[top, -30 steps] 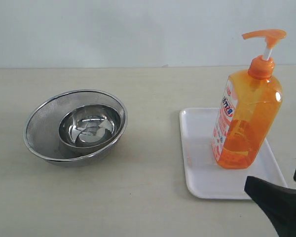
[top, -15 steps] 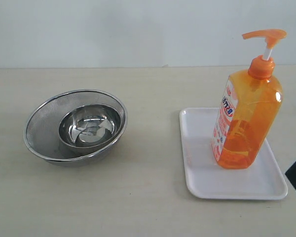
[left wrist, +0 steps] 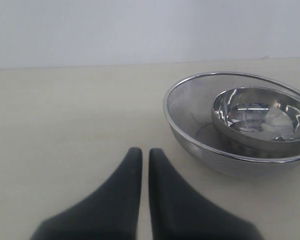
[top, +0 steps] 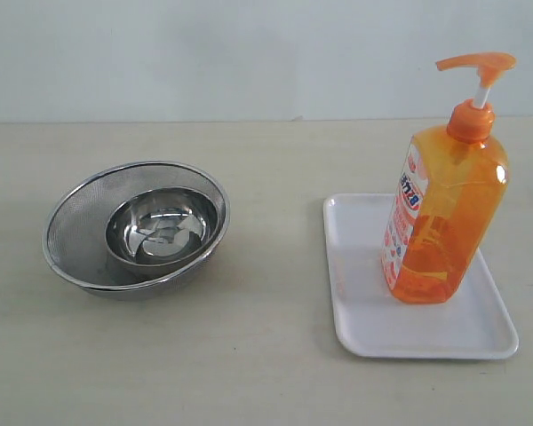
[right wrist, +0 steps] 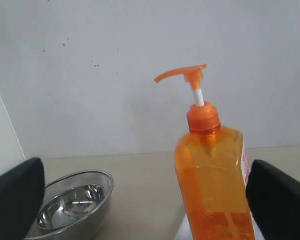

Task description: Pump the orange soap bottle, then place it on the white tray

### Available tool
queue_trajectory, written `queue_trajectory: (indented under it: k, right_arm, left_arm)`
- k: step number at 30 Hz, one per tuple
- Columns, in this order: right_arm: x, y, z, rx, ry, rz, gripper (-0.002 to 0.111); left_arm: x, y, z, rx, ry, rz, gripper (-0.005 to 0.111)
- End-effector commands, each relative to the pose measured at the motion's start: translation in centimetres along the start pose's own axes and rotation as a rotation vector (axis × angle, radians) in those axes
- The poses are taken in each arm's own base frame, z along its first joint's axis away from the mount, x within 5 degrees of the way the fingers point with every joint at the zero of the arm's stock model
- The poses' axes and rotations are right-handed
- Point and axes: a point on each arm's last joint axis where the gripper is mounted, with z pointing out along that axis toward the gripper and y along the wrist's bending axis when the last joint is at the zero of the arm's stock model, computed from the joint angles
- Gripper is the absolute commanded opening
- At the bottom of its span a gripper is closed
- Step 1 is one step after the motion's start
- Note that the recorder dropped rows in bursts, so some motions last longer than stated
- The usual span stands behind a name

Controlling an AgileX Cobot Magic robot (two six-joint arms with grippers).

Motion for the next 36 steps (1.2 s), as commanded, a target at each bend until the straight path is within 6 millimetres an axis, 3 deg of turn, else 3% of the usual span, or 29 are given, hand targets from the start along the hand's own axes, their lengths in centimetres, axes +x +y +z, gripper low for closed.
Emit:
queue_trajectory:
  k: [1,7,9,14,26,36]
  right_arm:
    - [-1.6,0.4,-0.1,-0.006,-0.053,-0.007,0.105]
    - [-1.3,0.3,-0.1,0.020,0.006,-0.089,0.105]
    - [-1.3,0.0,-0.2,0.047,0.005,0.010,0.105]
    - [-1.4,-0.2,-0.2,0.071,-0.009,0.032,0.105]
    - [-2.2,-0.6,-0.2,0.119,-0.091,-0.130,0.105]
    - [0.0,-2.3,-0.4,0.275,0.075,-0.153,0.105]
  left_arm:
    - [0.1,0.0,0.0,0.001,-0.001,-0.017,0.005]
    - [0.1,0.0,0.0,0.001,-0.001,-0.017,0.005]
    - [0.1,0.0,0.0,0.001,-0.001,-0.017,0.005]
    - [0.1,0.0,0.0,0.001,-0.001,-0.017,0.005]
    - [0.1,0.0,0.0,0.001,-0.001,-0.017,0.005]
    - [0.1,0.0,0.0,0.001,-0.001,-0.017,0.005]
